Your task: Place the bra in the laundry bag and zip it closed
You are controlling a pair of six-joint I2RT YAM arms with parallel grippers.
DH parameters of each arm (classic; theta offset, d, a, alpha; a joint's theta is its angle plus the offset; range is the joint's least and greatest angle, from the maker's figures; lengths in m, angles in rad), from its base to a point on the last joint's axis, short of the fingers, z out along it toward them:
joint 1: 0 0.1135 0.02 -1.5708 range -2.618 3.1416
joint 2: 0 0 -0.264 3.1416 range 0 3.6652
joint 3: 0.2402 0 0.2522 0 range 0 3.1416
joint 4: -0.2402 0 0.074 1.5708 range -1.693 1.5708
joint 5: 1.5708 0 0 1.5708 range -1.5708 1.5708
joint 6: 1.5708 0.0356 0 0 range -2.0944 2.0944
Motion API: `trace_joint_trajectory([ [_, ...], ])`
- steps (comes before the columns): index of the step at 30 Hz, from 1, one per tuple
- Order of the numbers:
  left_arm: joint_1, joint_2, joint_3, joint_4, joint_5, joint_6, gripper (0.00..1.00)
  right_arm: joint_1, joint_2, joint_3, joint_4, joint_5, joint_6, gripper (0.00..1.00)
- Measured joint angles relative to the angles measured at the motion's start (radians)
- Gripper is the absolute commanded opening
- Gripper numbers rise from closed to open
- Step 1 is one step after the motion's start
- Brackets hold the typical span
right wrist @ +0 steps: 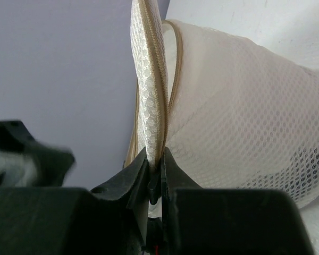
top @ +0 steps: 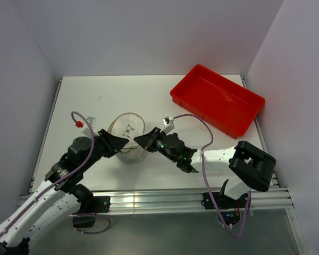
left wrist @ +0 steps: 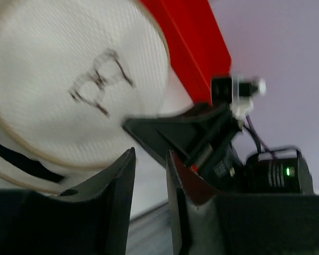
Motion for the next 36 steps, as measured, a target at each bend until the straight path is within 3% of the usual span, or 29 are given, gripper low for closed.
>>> trace_joint_trajectory([
  [4, -0.204, 0.041, -0.033, 0.016, -0.034, -0.088, 0.46, 0.006, 0.000, 0.005, -0.011, 0.016, -0.011, 0.00],
  [8, -0.292, 0.085, -0.088, 0.118, -0.063, -0.180, 0.47, 0.013, 0.000, 0.005, -0.013, 0.034, -0.026, 0.00],
  [16, -0.314, 0.136, -0.172, 0.287, -0.118, -0.284, 0.44, 0.024, 0.000, 0.005, -0.023, 0.066, -0.052, 0.00],
  [23, -0.314, 0.122, -0.203, 0.311, -0.170, -0.311, 0.39, 0.033, -0.001, 0.003, -0.019, 0.073, -0.061, 0.00],
  [36, -0.320, 0.072, -0.218, 0.270, -0.227, -0.322, 0.48, 0.033, -0.005, -0.006, -0.019, 0.100, -0.090, 0.00],
])
